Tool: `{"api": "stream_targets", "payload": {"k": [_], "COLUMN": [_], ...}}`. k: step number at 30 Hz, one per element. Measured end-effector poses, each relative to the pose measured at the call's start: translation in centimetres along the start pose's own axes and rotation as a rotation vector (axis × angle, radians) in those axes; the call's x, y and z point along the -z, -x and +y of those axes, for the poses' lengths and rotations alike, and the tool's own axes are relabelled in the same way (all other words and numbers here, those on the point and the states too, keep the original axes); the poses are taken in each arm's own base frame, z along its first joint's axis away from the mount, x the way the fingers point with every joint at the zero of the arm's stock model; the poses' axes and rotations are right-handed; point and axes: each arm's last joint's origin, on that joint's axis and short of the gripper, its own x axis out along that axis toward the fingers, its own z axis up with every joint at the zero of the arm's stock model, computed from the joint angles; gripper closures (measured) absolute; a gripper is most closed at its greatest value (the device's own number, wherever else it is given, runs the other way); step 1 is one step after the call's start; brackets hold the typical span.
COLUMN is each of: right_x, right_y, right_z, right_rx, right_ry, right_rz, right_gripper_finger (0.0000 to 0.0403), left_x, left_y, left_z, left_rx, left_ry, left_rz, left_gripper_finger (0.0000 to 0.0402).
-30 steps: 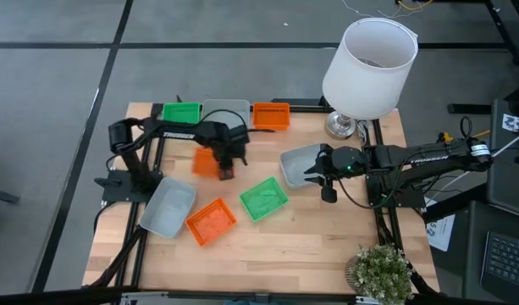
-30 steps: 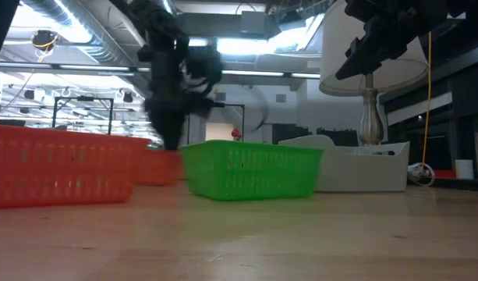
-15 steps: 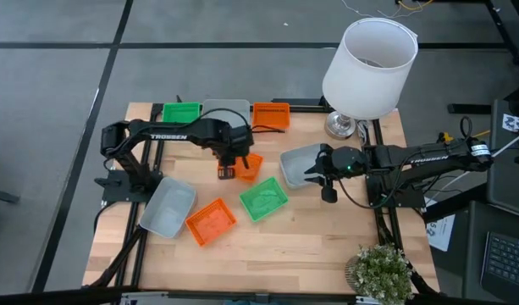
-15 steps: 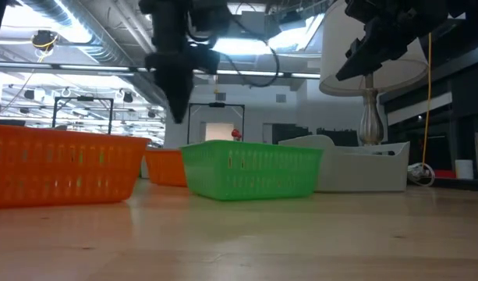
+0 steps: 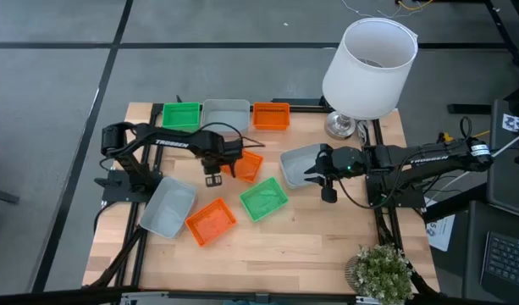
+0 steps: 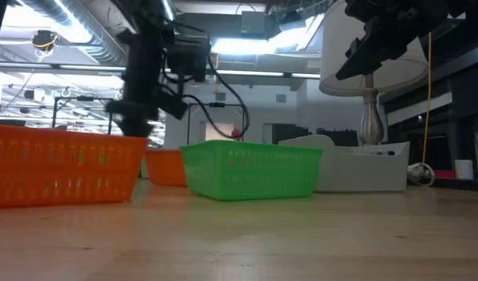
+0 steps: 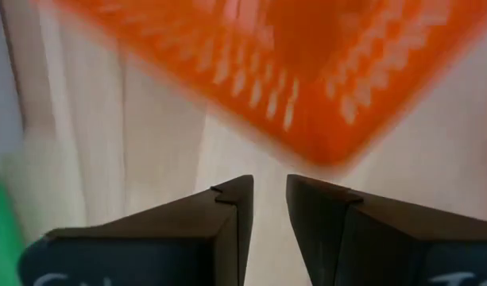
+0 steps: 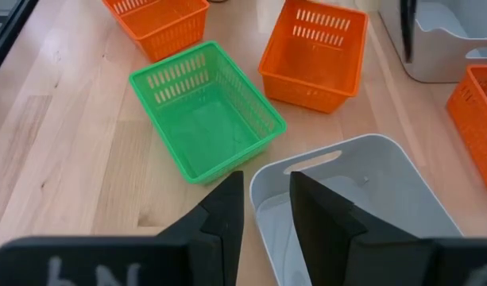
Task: Stack baskets by color
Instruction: Stack the middle orange bin on top of the top orange bin
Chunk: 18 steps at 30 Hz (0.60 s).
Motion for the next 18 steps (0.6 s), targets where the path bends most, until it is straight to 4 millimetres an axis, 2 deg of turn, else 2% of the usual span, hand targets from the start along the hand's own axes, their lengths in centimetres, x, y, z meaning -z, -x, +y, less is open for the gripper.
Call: {"api": "stream_targets", "payload": {"k": [8, 14, 18], "right_x": [-0.2, -0.3, -0.8], "right_y": [0.0, 0.0, -0.3], "right_z": [0.0, 0.0, -0.3], "right_rx": [-0.001, 0.003, 0.122], "right_ry": [0.000, -0.002, -0.016], "right_rz": [-0.023, -0.027, -0.084], "right_gripper_finger": [0.0297, 0.0297, 0.0297], "left_x": [-4.1, -4.2, -4.0], "left_y": [0.8, 1.7, 3.5], "left_z": [0.1, 0.2, -0.7], "left_rx": [-0.004, -0.024, -0.004], "left_ry": [0.019, 0.048, 0.074], "left_rz": [-0.444, -0.390, -0.338], "left_gripper_finger": [0.0331, 0.0331, 0.0332]}}
